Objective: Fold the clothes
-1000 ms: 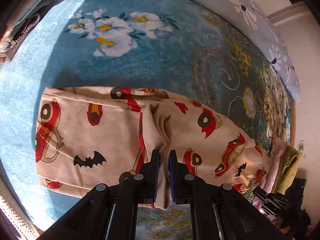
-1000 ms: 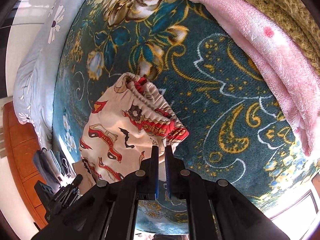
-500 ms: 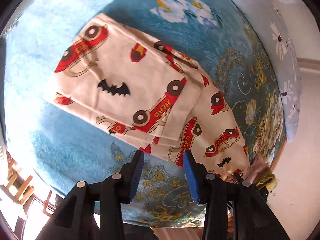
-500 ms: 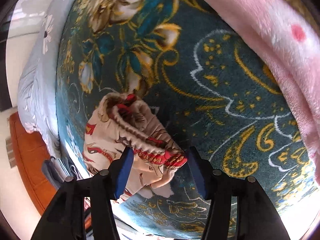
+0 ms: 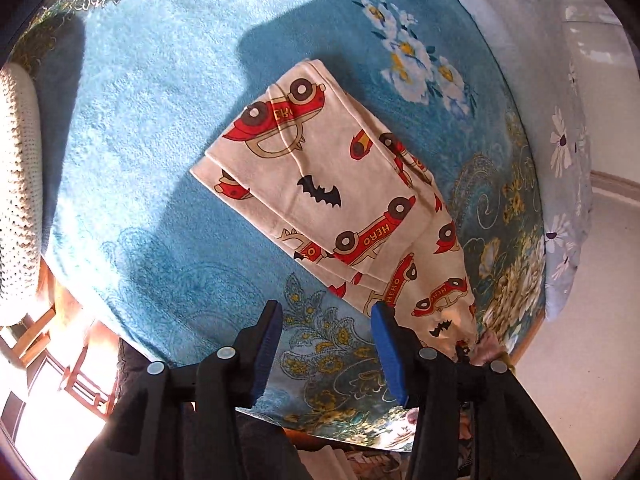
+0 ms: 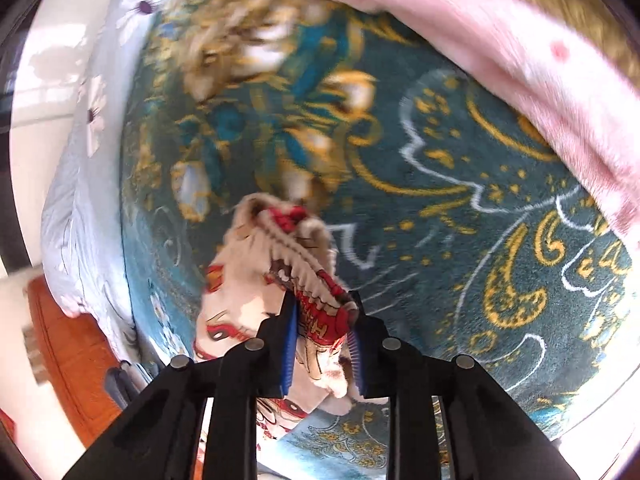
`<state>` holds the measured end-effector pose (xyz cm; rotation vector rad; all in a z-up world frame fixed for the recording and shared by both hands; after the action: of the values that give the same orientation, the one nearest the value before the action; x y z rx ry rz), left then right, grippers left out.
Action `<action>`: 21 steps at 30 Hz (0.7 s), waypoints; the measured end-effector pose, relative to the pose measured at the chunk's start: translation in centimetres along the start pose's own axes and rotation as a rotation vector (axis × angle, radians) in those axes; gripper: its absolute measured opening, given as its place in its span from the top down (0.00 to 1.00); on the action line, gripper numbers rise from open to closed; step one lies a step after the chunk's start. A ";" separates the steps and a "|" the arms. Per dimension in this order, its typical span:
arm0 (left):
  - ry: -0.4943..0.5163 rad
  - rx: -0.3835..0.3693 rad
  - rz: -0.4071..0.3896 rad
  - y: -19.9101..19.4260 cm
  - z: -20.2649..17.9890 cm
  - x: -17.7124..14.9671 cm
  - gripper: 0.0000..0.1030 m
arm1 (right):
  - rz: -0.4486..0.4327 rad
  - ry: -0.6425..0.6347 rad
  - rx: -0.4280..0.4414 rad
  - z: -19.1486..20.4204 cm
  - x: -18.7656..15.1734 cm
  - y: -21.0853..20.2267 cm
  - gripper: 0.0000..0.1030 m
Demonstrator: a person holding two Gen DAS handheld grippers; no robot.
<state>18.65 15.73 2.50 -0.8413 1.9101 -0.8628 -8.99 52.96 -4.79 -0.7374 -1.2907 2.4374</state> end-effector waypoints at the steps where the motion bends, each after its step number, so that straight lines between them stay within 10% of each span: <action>1: -0.001 -0.001 0.004 -0.3 0.2 0.4 0.51 | -0.023 -0.056 -0.019 1.5 -0.6 -0.6 0.78; 10: 0.063 -0.003 0.048 -3.2 0.9 5.2 0.50 | -0.124 -0.659 -0.102 18.4 -12.2 0.4 0.79; 21: 0.048 0.022 -0.008 -10.2 7.5 11.3 0.47 | 0.115 -0.928 -0.201 25.8 -26.9 16.3 0.80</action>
<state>22.91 -0.71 3.09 -0.8225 1.9363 -0.9152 -1.35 13.53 2.00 0.3874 -1.8328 2.8745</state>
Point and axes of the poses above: each gripper's, at about its wrist camera, not at the fingertips, and y roughly the way its jaws point, z to its left, x to its top, the point moved 2 cm from there along y, roughly the way its jaws point, and after that the axes turned 9 degrees about z, right-handed, at the moved point
